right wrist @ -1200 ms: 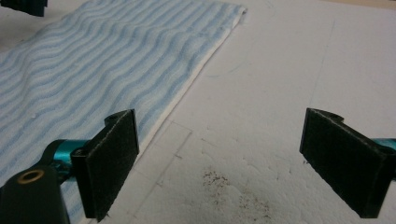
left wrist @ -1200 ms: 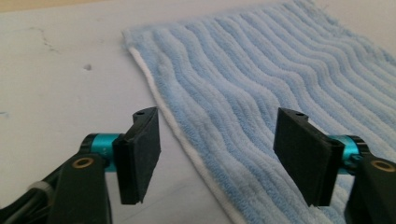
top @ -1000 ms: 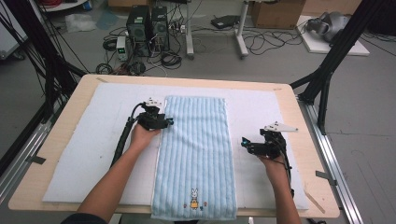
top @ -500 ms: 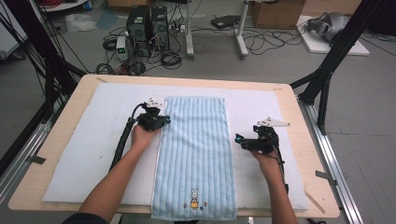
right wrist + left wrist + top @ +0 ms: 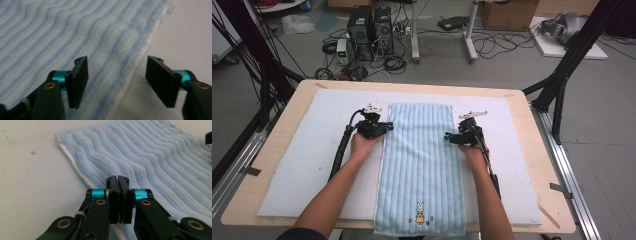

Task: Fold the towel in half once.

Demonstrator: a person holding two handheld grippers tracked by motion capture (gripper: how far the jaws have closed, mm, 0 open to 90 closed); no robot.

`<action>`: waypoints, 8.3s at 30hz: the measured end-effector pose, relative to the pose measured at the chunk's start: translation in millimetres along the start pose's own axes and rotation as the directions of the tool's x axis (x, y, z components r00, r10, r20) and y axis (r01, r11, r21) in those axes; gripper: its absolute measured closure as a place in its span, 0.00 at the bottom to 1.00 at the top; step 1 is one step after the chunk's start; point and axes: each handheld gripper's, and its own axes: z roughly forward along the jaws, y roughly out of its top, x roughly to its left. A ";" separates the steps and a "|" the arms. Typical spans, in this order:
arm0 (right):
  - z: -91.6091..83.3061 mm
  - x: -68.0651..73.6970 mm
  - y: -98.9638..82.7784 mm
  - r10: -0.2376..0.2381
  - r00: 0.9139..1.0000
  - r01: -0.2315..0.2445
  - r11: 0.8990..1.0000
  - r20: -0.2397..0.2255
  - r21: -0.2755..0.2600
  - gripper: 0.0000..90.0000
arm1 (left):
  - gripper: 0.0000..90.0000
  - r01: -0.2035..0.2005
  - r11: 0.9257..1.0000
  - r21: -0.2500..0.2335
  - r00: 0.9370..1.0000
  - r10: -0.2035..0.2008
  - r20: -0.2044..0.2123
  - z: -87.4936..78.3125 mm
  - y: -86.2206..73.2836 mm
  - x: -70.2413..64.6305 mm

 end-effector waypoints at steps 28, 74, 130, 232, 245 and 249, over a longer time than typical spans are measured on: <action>-5.3 5.1 14.5 -0.020 0.998 0.015 0.997 -0.065 -0.077 0.95 | 0.97 0.072 0.994 -0.082 0.993 -0.064 0.094 -19.0 12.2 13.7; -98.0 59.0 -84.6 -0.071 0.976 0.056 0.995 -0.204 -0.077 0.88 | 0.85 -0.035 0.999 -0.040 0.986 0.041 0.161 -104.0 -80.5 -58.6; -27.0 44.7 -15.4 0.014 0.997 -0.018 0.998 0.077 0.055 0.58 | 0.97 0.046 0.993 -0.105 0.996 -0.037 0.084 -66.6 -29.0 -25.8; -57.4 33.3 -50.6 0.071 0.997 -0.071 0.990 -0.001 -0.125 0.52 | 0.61 0.112 0.993 -0.034 0.994 -0.111 0.018 -61.2 -53.5 -13.5; -45.3 38.3 -51.7 0.018 0.995 -0.023 0.998 -0.095 -0.052 0.91 | 0.94 -0.003 0.999 0.044 0.999 0.001 0.052 -49.4 -52.4 -25.5; -41.9 35.9 -45.8 0.008 0.996 -0.014 0.997 -0.084 -0.077 0.93 | 0.95 0.065 0.997 0.030 0.996 -0.067 0.066 -46.8 -44.4 -13.3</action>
